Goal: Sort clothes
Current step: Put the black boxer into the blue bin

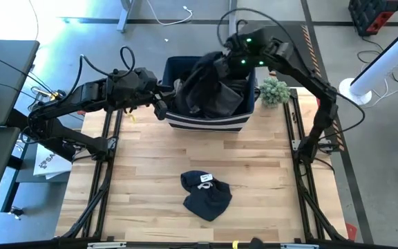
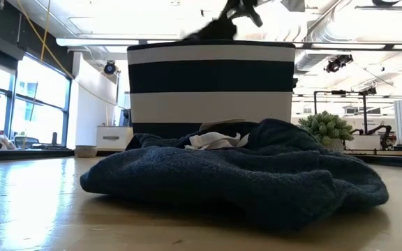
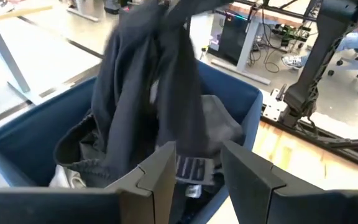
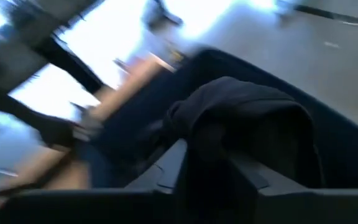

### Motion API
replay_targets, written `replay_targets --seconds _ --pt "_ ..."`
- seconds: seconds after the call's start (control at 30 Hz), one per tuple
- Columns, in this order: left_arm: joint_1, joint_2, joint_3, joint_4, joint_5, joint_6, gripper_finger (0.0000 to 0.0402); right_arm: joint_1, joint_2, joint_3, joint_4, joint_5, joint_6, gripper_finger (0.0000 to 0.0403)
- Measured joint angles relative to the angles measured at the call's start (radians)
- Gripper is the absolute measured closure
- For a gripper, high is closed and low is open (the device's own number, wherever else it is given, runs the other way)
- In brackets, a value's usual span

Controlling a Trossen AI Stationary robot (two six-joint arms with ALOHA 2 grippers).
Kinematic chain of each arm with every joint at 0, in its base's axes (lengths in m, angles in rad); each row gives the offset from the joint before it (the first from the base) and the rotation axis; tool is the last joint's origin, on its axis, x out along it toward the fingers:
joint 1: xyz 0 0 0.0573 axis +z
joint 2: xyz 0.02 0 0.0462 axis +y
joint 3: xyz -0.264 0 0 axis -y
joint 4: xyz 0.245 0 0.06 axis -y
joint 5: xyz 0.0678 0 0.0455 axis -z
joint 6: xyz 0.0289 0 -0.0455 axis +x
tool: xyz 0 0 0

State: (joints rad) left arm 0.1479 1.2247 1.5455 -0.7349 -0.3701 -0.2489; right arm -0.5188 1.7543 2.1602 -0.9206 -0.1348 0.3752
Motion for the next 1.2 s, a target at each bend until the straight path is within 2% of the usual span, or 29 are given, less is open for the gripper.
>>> replay_targets --seconds 0.1,0.17,0.27,0.37,0.47,0.53,0.63,0.77,0.93,1.07,1.2 --pt "-0.009 0.000 0.000 -0.001 0.001 -0.041 0.0275 -0.015 0.024 0.003 -0.097 0.082 -0.060 0.0301" --pt "-0.017 0.000 0.000 -0.004 0.016 -0.058 0.0275 -0.030 0.027 0.004 -0.122 0.073 -0.047 0.0273" --pt "-0.031 0.000 0.000 -0.016 0.050 -0.063 0.0275 -0.046 0.014 0.004 -0.156 0.007 0.053 0.0242" --pt "-0.045 0.000 0.000 -0.032 0.056 -0.064 0.0275 -0.049 -0.016 0.005 -0.196 0.003 0.132 0.0231" --pt "-0.053 -0.006 0.000 -0.050 0.055 -0.064 0.0275 -0.011 -0.035 0.006 -0.182 0.110 0.119 0.0233" --pt "-0.053 -0.017 0.000 -0.058 0.049 -0.064 0.0275 0.025 -0.034 0.006 -0.123 0.176 0.074 0.0234" --pt "-0.050 -0.036 0.000 -0.071 0.027 -0.054 0.0275 0.059 -0.002 0.007 -0.002 0.163 0.036 0.0234" --pt "-0.038 -0.057 0.000 -0.090 -0.017 -0.011 0.0275 0.058 0.109 0.007 0.045 0.095 0.035 0.0234" --pt "-0.022 -0.081 0.000 -0.148 -0.016 -0.004 0.0275 0.052 0.287 0.005 -0.163 0.082 -0.004 0.0234" --pt "-0.022 -0.088 0.000 -0.223 -0.017 -0.003 0.0275 0.068 0.448 0.005 -0.376 0.157 -0.120 0.0234" --pt "-0.022 -0.089 0.000 -0.288 -0.017 -0.010 0.0275 0.077 0.550 0.014 -0.428 0.210 -0.216 0.0235"
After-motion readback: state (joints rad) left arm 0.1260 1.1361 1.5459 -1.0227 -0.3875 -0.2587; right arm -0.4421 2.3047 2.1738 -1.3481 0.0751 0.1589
